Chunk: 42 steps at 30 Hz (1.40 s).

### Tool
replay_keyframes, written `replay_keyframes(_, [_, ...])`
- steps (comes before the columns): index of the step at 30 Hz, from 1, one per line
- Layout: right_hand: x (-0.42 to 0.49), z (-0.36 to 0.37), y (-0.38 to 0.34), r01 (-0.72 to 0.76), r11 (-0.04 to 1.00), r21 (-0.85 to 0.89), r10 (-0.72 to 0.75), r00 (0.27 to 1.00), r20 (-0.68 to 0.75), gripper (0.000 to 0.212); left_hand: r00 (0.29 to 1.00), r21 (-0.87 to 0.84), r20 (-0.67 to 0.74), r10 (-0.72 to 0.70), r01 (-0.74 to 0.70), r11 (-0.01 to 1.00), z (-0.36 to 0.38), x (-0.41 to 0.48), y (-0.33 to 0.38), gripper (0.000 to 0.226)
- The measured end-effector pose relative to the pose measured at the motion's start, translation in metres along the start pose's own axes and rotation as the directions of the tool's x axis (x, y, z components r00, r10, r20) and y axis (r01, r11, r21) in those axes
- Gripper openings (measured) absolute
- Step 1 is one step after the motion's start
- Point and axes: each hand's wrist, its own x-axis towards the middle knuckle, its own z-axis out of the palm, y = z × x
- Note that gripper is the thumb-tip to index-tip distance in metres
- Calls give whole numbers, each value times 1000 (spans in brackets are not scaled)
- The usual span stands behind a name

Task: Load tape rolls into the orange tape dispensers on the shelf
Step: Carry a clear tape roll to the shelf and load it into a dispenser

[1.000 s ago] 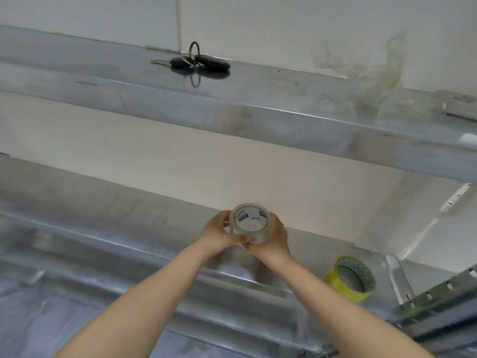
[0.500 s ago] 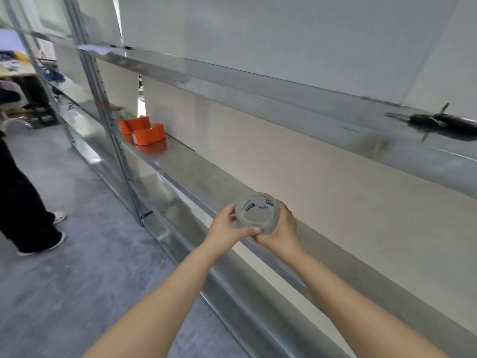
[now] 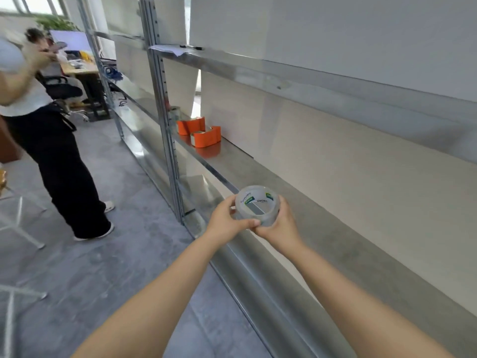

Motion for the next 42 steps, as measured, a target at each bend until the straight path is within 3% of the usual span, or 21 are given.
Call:
replay_keyframes(10, [76,96,-13,38,999,25,-40,997,71,83,998,41,-41,-40,42,998,-79,71,-37,68])
replay_keyframes(14, [123,139,-12,1,996,88,-9,996,91,81,997,70,-40,-65,68,995,-110,121,-50,82])
replay_keyframes(21, [226,196,-14,-7,994,112,2,999,42,80,998,155,19,-57,53,986,-161,230,-62,70])
replay_keyframes(26, [284,220,-4,-10,999,38,10,1000,12,78,998,197,18,-59,54,979,-171,293,-81,74])
replay_keyframes(36, [357,256,25,-197,977,-88,189,978,-89,83,973,231,219,-72,20,973,-173,404,-119,77])
replay_keyframes(42, [393,301,27,-328,944,-24,312,917,-250,74,890,261,455,-38,-92,961,-196,475,-140,75])
